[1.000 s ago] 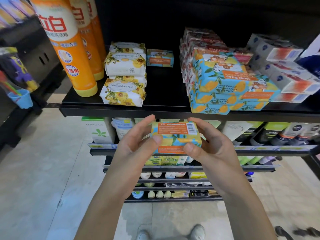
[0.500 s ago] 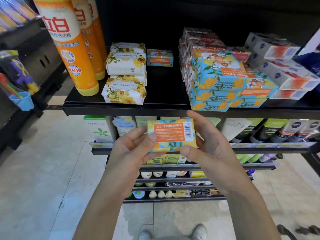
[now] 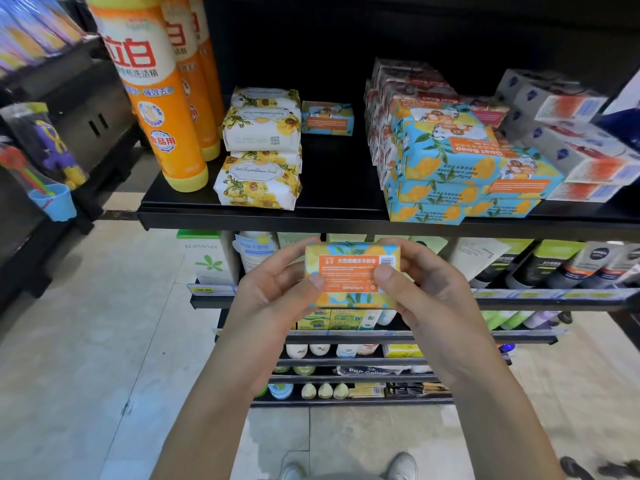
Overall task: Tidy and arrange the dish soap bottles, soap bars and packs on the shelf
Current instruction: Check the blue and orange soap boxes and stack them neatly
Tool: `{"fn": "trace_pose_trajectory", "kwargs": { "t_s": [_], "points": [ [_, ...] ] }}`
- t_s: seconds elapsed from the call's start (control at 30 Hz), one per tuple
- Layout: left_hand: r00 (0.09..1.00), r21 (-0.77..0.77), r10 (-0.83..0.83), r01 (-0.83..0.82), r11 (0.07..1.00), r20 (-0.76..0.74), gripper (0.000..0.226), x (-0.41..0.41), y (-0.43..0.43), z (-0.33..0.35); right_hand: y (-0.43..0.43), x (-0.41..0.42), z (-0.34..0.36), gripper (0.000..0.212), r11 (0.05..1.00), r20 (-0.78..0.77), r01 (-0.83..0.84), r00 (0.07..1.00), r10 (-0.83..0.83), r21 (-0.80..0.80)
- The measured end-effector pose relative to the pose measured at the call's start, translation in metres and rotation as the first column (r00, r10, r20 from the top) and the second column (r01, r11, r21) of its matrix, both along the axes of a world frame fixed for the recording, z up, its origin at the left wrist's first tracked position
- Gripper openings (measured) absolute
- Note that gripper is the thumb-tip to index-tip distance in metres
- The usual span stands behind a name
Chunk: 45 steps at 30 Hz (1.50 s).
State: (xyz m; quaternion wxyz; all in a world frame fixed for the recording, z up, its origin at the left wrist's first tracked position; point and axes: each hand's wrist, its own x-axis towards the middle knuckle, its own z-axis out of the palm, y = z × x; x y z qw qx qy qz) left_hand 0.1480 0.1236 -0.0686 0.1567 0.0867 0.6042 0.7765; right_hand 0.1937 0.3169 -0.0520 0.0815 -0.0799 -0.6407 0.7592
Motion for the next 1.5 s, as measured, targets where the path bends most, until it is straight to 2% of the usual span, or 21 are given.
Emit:
{"fn": "trace_pose_trajectory", "kwargs": {
  "t_s": [0.2,0.37,0.53,0.67,0.87,0.97,1.27,1.37,1.5],
  "points": [
    [0.998,0.033,-0.015,0.013,0.999,0.061,0.037,0.003,0.004,-0.001,0.002,0.003,-0.004,0.048,1.0,-0.08,-0.027,0.996,0.027,0.011],
    [0.992,0.037,-0.009,0.005,0.999,0.126,0.054,0.004,0.005,-0.003,0.003,0.005,-0.009,0.044,0.997,-0.133,-0.04,0.99,0.049,0.071],
    [0.988,0.058,-0.004,-0.005,0.998,0.152,0.045,0.005,0.008,-0.001,0.002,0.004,-0.017,0.042,0.994,-0.175,-0.086,0.98,0.098,0.073],
    [0.99,0.074,0.019,-0.03,0.997,0.143,0.034,0.006,0.007,-0.003,0.001,0.004,-0.02,0.046,0.995,-0.154,-0.096,0.983,0.101,0.041],
    [0.991,0.067,0.072,-0.08,0.995,0.117,0.051,0.004,0.006,-0.006,0.0,0.002,-0.018,0.073,0.999,0.071,-0.031,0.997,0.029,0.033],
    [0.99,0.069,0.084,-0.092,0.993,0.113,0.055,0.004,0.005,-0.008,-0.002,0.0,-0.018,0.074,0.997,0.134,-0.024,0.991,0.014,0.071],
    [0.997,0.063,0.049,-0.054,0.997,0.066,0.059,0.005,0.006,-0.009,-0.004,0.001,-0.019,0.062,0.999,0.113,-0.013,0.993,0.017,-0.039],
    [0.997,0.1,0.034,-0.041,0.994,0.075,0.059,0.005,0.008,-0.01,-0.002,0.002,-0.019,0.046,0.993,0.059,-0.033,0.997,0.04,-0.111],
    [0.989,0.133,0.027,-0.047,0.99,0.146,0.061,0.003,0.008,-0.01,0.004,0.005,-0.018,0.055,0.995,-0.008,-0.067,0.998,0.067,-0.067]
  ]
}}
